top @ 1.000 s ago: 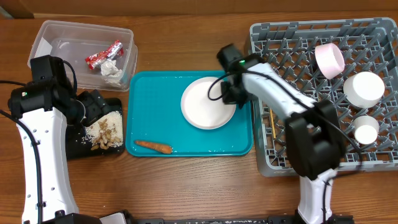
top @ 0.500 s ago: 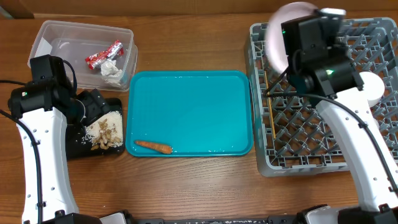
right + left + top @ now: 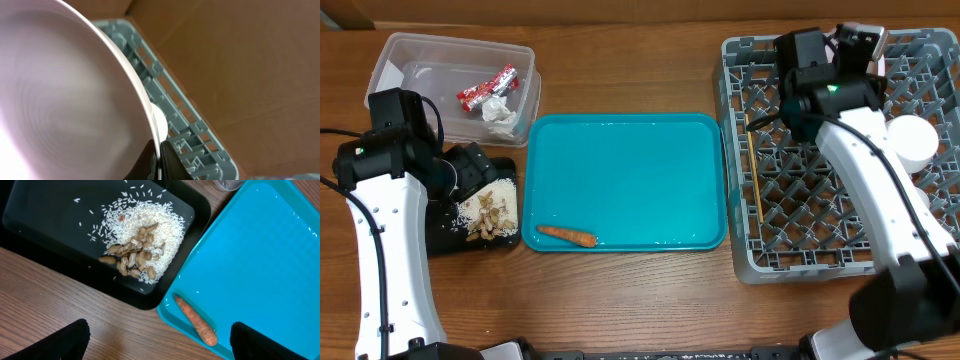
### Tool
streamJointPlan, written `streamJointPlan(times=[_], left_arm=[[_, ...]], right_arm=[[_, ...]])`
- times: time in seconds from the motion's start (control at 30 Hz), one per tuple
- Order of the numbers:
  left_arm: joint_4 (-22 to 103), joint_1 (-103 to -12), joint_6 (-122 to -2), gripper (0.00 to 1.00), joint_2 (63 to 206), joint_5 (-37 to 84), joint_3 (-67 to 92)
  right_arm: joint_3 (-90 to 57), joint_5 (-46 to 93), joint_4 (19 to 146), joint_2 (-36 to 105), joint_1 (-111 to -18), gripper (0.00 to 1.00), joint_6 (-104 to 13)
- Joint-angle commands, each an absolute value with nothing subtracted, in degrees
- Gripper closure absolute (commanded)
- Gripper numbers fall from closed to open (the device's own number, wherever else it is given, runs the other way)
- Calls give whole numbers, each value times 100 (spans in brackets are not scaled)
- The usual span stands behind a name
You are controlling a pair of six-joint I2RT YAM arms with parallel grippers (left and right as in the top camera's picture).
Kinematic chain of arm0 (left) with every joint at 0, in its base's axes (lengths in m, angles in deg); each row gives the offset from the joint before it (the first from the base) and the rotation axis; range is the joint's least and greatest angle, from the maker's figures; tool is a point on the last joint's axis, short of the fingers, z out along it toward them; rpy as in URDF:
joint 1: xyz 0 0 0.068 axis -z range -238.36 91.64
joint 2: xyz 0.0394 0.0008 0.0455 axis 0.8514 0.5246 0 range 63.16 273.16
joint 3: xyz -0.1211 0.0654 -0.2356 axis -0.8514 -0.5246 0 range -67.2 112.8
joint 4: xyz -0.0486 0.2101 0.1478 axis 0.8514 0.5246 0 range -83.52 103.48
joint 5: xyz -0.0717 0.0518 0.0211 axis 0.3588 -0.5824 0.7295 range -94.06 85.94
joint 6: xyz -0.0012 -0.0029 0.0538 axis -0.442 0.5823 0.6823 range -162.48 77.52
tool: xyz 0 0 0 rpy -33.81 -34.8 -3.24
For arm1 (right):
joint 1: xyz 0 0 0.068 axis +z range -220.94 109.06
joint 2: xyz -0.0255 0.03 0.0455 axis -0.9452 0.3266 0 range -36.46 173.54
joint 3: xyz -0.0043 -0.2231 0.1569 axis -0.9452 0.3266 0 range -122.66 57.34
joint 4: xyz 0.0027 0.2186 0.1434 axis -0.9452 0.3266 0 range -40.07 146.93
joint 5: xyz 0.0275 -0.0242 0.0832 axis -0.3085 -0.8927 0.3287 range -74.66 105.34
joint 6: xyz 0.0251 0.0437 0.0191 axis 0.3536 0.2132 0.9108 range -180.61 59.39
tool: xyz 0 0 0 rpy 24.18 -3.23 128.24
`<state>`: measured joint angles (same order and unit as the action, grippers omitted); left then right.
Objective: Sort waste into correct bins and load items into the dishwasher
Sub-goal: 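Lift the white plate and stand it upright in the dish rack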
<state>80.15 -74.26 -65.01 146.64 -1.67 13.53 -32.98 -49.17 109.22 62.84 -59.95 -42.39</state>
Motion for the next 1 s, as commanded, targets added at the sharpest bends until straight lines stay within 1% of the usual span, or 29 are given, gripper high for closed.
streamJointPlan(times=[0.0,0.17,0.43,0.73,0.77,0.8,0.87,0.9,0.97], left_arm=[[7988,-7446,-6582,8,14599,-103,1427],[7984,-7446,-6584,9,14599,-103,1427],[7967,-7446,-6584,9,14599,-103,1427],[7971,-7446,-6584,9,14599,-103,1427],[7973,-7446,-6584,8,14599,-103,1427],[7971,-7446,-6584,8,14599,-103,1427],[7973,-7446,-6584,8,14599,-103,1427],[7973,-7446,-6582,8,14599,-103,1427],[7993,-7446,-6582,7,14599,-103,1427]], right_arm=[[-3261,-4878,10889,6593,-6030,96,-4119],[-3261,-4117,10887,6772,-6006,96,-3999],[-3261,-3308,11053,6772,-5797,96,-3929],[-3261,-2939,11116,6772,-4739,96,-3931],[-3261,-2736,11129,6772,-4601,79,-3931],[-3261,-2633,11156,6772,-4548,71,-3926],[-3261,-2543,11226,6772,-4511,63,-3754],[-3261,-2543,11274,6770,-4511,60,-3629],[-3274,-2447,11462,6741,-4511,59,-3371]])
